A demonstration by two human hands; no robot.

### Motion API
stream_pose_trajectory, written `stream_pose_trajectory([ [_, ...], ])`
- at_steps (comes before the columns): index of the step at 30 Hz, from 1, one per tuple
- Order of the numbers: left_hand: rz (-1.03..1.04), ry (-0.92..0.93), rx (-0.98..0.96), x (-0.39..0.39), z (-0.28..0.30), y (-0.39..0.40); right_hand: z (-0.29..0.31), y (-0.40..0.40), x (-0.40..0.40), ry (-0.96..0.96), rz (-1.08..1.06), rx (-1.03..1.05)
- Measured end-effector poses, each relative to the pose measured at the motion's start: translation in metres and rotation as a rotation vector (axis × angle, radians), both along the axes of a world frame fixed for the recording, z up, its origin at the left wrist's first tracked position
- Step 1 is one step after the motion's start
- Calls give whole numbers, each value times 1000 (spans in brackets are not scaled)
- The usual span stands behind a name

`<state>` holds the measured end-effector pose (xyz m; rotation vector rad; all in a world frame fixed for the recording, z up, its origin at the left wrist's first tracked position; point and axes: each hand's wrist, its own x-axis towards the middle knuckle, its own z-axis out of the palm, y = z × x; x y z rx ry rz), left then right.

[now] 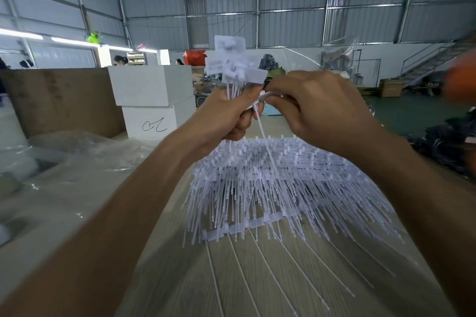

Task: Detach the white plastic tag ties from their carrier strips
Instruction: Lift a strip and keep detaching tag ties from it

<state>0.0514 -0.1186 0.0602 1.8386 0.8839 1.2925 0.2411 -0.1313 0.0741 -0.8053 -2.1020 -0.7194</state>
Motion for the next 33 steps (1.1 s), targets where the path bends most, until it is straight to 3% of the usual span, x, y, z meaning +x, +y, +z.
stream_pose_trajectory([
  [9,20,168,55,-10,3,-7,-6,-6,-12,64,-97,44],
  [12,-27,441,82,-8,1,-14,3,13,12,266,-234,59],
  [13,7,449,107,-3,1,-16,6,18,24,350,-236,9],
  [19,162,258,151,14,1,-11,4,20,31,565,126,-494],
  [25,373,37,219,12,-3,2,-3,8,-7,491,407,-992],
  [33,350,74,378,19,-6,-2,-13,11,-8,418,457,-1067],
])
